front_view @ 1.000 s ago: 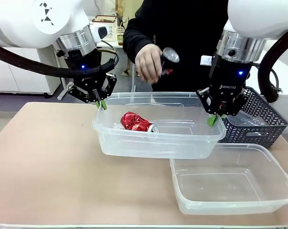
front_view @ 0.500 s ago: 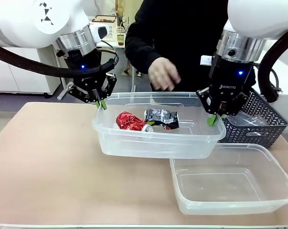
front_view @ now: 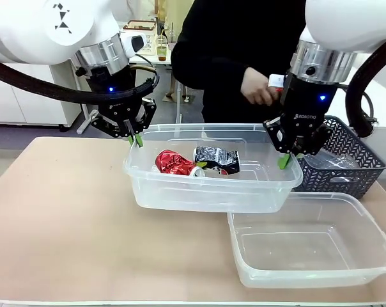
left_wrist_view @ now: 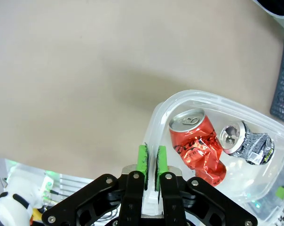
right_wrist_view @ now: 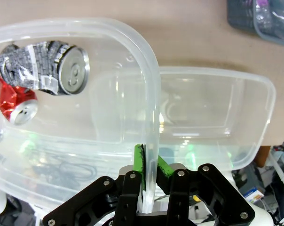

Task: Sort the waste into each basket.
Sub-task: Offer the picked Organizing box to the human.

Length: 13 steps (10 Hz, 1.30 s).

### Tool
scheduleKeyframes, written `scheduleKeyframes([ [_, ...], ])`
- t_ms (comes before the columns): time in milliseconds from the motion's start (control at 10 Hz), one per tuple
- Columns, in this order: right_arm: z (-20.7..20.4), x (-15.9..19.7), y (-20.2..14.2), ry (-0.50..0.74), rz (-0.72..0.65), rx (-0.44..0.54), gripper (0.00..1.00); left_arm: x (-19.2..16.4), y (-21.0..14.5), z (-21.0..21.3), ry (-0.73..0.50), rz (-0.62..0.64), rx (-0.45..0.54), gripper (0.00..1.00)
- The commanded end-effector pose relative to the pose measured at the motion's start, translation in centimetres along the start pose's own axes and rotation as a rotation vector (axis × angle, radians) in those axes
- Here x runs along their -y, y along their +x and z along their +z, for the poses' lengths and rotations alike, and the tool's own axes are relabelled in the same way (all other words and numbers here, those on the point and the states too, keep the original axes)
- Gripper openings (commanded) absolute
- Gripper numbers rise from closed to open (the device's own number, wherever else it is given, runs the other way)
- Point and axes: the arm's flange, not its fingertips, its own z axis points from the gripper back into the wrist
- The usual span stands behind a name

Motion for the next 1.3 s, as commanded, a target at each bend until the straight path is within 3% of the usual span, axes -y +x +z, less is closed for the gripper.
scheduleKeyframes([
  [0,0.18,-0.31,-0.42,0.004,0.018,-0.003,0.05,0.39,0.36,0.42,-0.013,0.013,0.009,0.09],
  [1200,0.18,-0.31,-0.42,0.004,0.018,-0.003,0.05,0.39,0.36,0.42,-0.013,0.013,0.009,0.09],
])
